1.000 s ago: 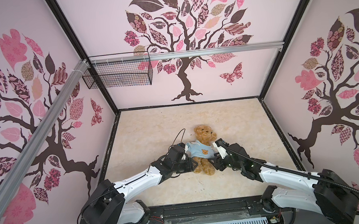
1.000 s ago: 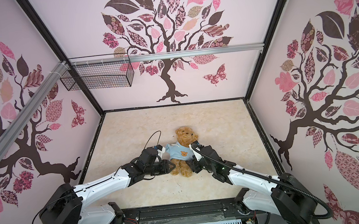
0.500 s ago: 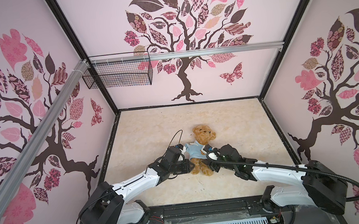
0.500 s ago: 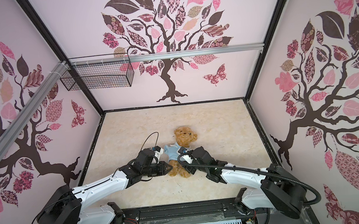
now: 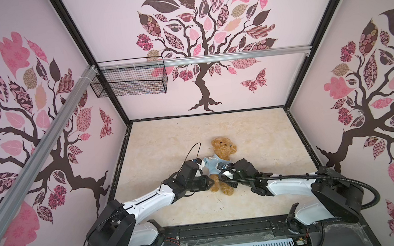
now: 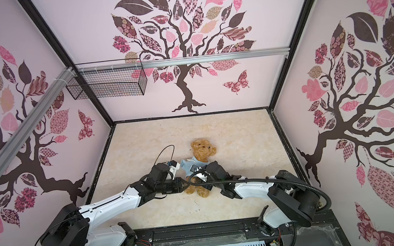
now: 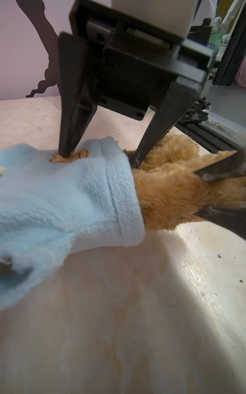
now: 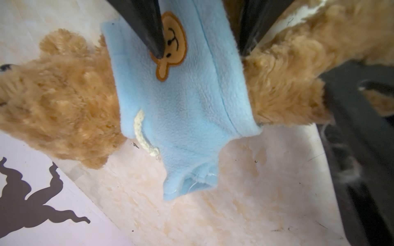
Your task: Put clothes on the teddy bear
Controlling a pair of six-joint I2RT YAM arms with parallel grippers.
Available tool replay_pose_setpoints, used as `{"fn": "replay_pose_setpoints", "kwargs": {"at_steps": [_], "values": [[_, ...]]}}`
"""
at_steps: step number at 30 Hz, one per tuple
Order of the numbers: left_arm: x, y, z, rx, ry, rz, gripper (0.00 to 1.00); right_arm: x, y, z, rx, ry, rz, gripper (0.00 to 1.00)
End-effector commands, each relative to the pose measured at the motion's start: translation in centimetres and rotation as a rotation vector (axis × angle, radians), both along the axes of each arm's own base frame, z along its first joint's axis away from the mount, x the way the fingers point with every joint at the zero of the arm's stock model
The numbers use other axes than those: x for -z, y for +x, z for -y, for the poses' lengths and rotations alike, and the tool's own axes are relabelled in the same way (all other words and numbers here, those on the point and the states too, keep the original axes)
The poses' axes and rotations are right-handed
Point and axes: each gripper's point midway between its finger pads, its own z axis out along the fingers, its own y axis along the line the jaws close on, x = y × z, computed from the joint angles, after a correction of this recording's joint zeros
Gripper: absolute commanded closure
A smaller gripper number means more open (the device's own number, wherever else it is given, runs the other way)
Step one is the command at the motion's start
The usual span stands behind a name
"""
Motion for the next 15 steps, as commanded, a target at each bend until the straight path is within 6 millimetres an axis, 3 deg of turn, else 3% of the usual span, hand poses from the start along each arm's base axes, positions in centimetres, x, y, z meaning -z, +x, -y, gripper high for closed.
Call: {"fn": "replay_pose_setpoints", "kwargs": {"at_steps": [1,9,13,15], "values": [[0.1,-0.3,-0.5,0.011,0.010,0.008,0.81,-1.6,1.3,-0.8,0.022,0.017,0.073,0.46],[0.1,-0.4,-0.8,0.018,0.016,0.026,0.75,-4.0,0.9,-1.8,0.026,0.185,0.060,0.84],[-1.5,0.0,-1.2,0.015,0.022,0.098,0.56,-5.1,0.0,-2.1,0.026,0.285,-0.009,0.97],[-2.7,0.6,-1.8,-0.009,0.038,0.155,0.45,-5.6,-0.4,-2.1,0.039,0.340,-0.055,0.99]]}}
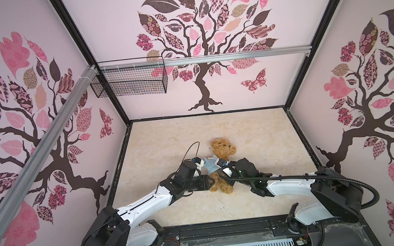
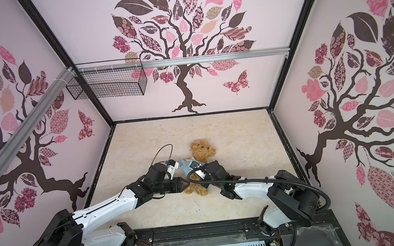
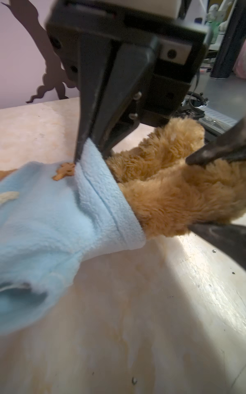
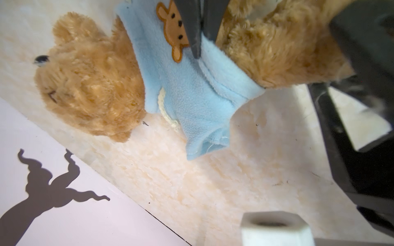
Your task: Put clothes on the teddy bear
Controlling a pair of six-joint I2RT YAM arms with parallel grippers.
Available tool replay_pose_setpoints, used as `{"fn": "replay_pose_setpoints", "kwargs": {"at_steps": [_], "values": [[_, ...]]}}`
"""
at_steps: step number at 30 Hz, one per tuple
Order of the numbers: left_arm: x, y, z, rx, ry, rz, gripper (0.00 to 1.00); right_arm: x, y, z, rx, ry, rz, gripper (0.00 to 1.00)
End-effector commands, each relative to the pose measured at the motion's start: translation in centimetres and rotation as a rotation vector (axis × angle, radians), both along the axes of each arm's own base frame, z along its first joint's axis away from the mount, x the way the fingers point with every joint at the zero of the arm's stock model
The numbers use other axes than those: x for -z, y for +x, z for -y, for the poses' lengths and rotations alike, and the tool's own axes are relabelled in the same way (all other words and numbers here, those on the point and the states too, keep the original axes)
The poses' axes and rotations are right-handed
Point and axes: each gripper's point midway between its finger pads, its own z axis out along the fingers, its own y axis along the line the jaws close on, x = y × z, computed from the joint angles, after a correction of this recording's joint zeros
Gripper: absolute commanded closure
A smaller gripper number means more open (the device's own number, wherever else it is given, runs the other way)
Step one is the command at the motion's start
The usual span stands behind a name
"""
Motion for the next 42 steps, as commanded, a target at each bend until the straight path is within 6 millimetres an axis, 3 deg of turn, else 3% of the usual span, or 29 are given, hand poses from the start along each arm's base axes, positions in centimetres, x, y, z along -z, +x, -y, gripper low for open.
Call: {"fn": "replay_pose_setpoints", "kwargs": {"at_steps": [1,4,9,14,19,28,42], "values": [[-1.4,0.8,-1.3,-0.031,0.042,0.099,0.41,-2.6,-1.0,-0.7,-0.001,0.172,-0.073,1.00],[-3.2,1.7,-1.8,-0.067,0.045,0.171,0.30,-2.7,-1.6,-0.6,0.013,0.238,-0.148,1.00],[-4.0,2.8,-1.8,-0.060,0.098,0.208,0.15,-2.4,-2.3,-0.6,0.026,0.309,-0.227,1.00],[-3.3,2.8,-0.9,0.001,0.120,0.192,0.12,-2.1,-2.3,-0.6,0.037,0.329,-0.256,1.00],[-2.2,1.6,0.0,0.072,0.088,0.148,0.06,-2.7,-2.0,-1.0,0.044,0.339,-0.281,1.00],[-0.2,2.4,0.5,0.077,0.114,0.137,0.05,-5.1,-2.0,-1.5,-0.005,0.412,-0.321,1.00],[1.1,4.6,-0.2,-0.034,0.144,0.159,0.05,-6.7,-2.2,-2.2,-0.073,0.403,-0.326,1.00]]}}
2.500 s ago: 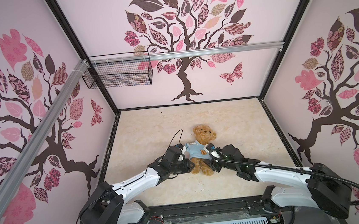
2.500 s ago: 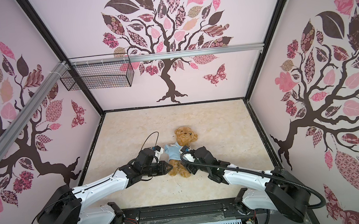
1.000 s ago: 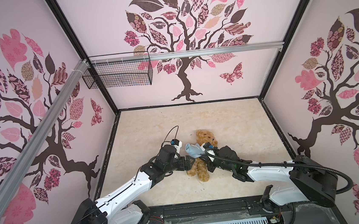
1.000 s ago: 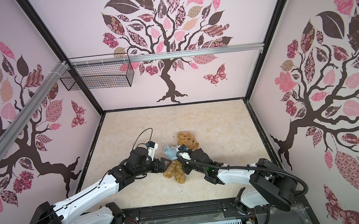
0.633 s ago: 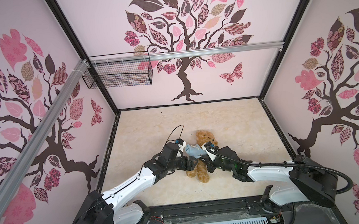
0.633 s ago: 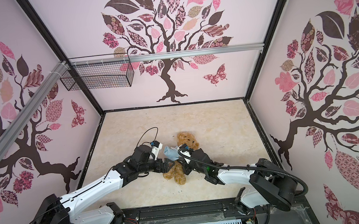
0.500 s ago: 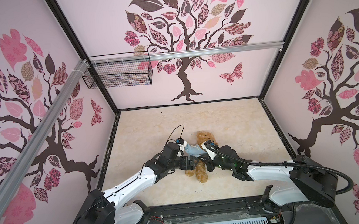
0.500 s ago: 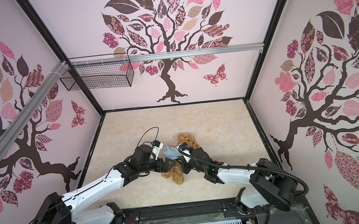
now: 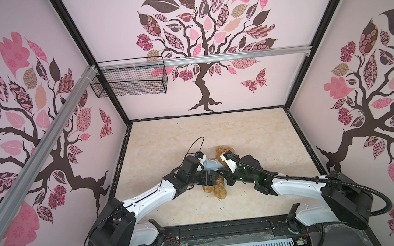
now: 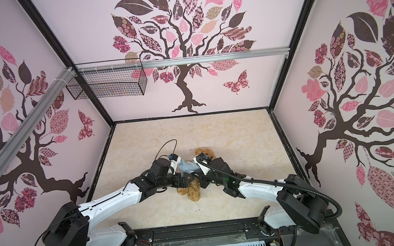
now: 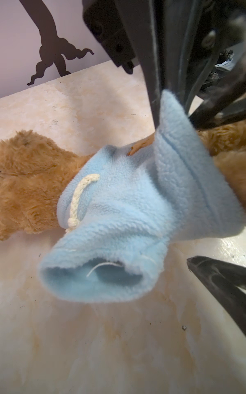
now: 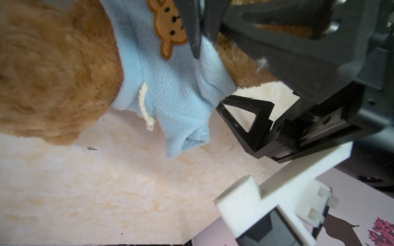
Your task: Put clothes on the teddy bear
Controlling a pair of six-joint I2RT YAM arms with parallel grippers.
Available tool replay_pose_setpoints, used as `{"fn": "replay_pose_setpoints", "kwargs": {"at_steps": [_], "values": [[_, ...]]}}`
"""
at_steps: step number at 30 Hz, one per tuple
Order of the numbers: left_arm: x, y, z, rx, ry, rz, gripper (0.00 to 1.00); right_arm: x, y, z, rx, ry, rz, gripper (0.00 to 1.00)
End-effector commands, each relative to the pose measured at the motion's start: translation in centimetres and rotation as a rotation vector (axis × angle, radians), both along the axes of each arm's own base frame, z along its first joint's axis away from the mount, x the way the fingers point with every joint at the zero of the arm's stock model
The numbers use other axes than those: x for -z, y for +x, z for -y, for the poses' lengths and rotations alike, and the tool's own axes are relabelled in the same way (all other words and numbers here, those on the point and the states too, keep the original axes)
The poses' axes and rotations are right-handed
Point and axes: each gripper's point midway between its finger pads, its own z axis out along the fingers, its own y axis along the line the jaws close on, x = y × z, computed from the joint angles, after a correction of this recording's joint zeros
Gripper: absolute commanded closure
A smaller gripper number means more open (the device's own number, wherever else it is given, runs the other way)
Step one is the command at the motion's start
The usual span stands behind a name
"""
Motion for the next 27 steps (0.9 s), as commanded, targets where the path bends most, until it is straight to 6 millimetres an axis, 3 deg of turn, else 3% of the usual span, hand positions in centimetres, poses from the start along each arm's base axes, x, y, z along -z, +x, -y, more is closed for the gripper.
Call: {"fn": "replay_pose_setpoints", "kwargs": {"at_steps": [1,12,21,27], "values": [[0.4,1.1,-0.6,-0.056,0.003,0.032,0.05,-4.8,-0.1,-1.1,-0.051,0.095,0.072,1.00],[1.0,2.1,-2.7,-0.158,-0.014,0.023,0.12,-6.0,-0.5,-1.4,-0.106,0.105,0.089,1.00],[1.1,1.9,-1.0,-0.116,-0.102,-0.001,0.07,-7.7,-0.4,-3.6,-0.172,0.219,0.032,1.00],[-0.2,3.3,0.0,-0.144,-0.173,0.035,0.05,-7.4,-0.6,-4.1,-0.201,0.221,0.008,1.00]]}}
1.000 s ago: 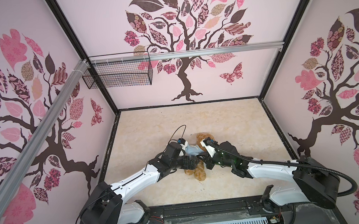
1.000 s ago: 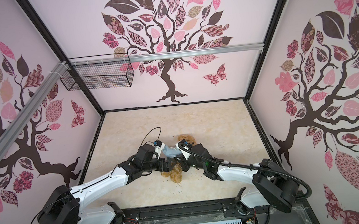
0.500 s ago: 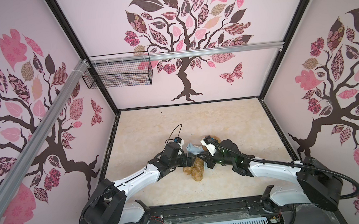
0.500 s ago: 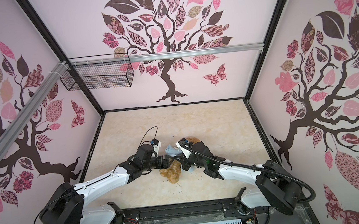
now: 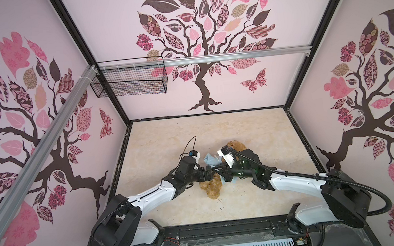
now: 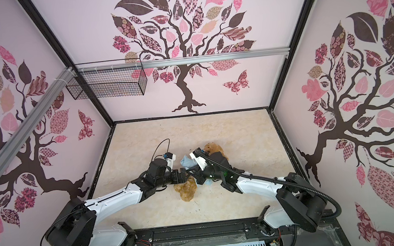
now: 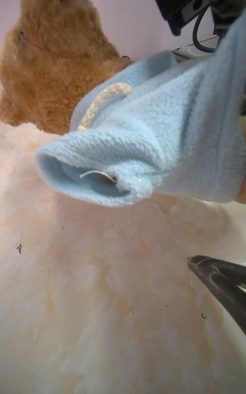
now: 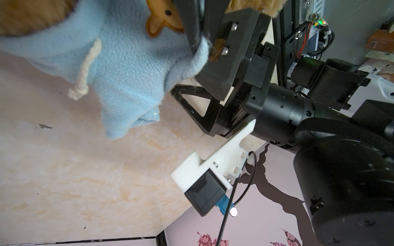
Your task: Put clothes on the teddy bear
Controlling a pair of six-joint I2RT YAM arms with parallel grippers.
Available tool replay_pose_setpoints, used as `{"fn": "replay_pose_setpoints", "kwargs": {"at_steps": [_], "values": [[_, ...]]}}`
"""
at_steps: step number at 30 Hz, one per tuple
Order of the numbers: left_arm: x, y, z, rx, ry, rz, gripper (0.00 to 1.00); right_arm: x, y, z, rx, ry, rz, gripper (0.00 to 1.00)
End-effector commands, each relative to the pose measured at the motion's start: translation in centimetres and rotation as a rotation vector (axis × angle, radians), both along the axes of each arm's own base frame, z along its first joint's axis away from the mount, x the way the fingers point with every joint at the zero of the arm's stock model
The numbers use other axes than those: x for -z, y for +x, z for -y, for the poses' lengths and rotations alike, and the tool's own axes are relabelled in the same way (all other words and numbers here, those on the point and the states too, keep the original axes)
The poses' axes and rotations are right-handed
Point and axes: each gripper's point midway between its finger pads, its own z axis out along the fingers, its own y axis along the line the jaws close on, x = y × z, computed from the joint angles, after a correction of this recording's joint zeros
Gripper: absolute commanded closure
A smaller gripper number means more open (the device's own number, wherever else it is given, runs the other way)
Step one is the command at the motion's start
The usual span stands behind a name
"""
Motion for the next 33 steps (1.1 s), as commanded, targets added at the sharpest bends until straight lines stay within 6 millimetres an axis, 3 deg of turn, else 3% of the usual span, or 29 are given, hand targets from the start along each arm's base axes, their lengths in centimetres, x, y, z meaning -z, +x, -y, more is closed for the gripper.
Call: {"fn": "replay_pose_setpoints", "kwargs": {"at_steps": [1,6,10,16,21,26,29,33], "values": [[-0.8,0.9,0.6,-0.018,-0.063,0.029,0.05,-3.8,-0.4,-1.6,-0.082,0.094,0.064,1.00],[-1.4,2.0,-0.2,-0.080,-0.159,0.033,0.06,-2.8,-0.4,-0.4,-0.096,0.094,0.035,1.00],[-2.3,2.0,0.1,-0.076,-0.211,0.041,0.06,-1.3,-0.9,-0.9,-0.147,0.076,-0.013,1.00],[-2.2,1.4,-1.6,-0.161,-0.248,0.056,0.09,0.2,-0.5,-1.5,-0.156,0.057,-0.045,1.00],[-1.5,1.7,-3.2,-0.225,-0.196,0.084,0.15,-0.1,-0.7,-2.3,-0.199,0.094,-0.062,1.00],[-1.4,2.6,-2.8,-0.244,-0.203,0.079,0.16,-1.3,-0.4,-3.5,-0.238,0.167,-0.100,1.00],[-1.2,3.6,-3.4,-0.321,-0.218,0.078,0.23,-1.7,-0.6,-4.1,-0.266,0.197,-0.125,1.00],[-0.9,4.8,-5.3,-0.474,-0.211,0.067,0.31,0.5,-1.4,-3.0,-0.262,0.120,-0.124,1.00]]}}
